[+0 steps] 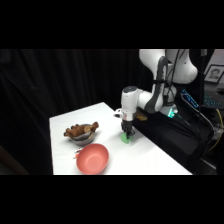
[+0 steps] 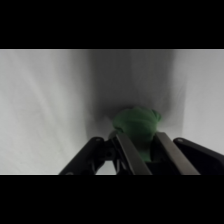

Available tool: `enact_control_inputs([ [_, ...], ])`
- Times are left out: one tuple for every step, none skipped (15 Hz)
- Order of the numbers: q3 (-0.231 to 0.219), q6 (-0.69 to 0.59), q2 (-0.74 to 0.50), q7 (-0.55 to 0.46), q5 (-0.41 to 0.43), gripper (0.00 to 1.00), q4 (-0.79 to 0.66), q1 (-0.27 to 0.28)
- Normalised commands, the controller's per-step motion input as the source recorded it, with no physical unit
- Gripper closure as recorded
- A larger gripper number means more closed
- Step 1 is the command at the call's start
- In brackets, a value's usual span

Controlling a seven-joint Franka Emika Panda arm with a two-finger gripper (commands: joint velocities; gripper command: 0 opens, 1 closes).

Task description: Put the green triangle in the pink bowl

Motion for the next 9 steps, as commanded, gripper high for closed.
enact_control_inputs([
  [-0.157,-0.43,-0.49,-0.03,-0.101,0.93,-0.13,0.084],
  [-0.155,-0.44,-0.51,-0.01,-0.129,0.93,-0.12,0.081],
  [-0.141,-0.44,-0.53,0.0,-0.155,0.93,-0.12,0.07],
  [-0.142,-0.45,-0.55,0.04,-0.197,0.93,-0.11,0.073],
  [-0.12,-0.45,-0.54,0.06,-0.22,0.93,-0.1,0.058],
  [-0.082,-0.44,-0.53,0.06,-0.215,0.93,-0.08,0.034],
  [-0.058,-0.45,-0.54,0.09,-0.233,0.93,-0.07,0.02],
  [-0.023,-0.46,-0.54,0.09,-0.224,0.93,-0.06,-0.002],
  [0.007,-0.47,-0.55,0.08,-0.203,0.93,-0.06,-0.023],
])
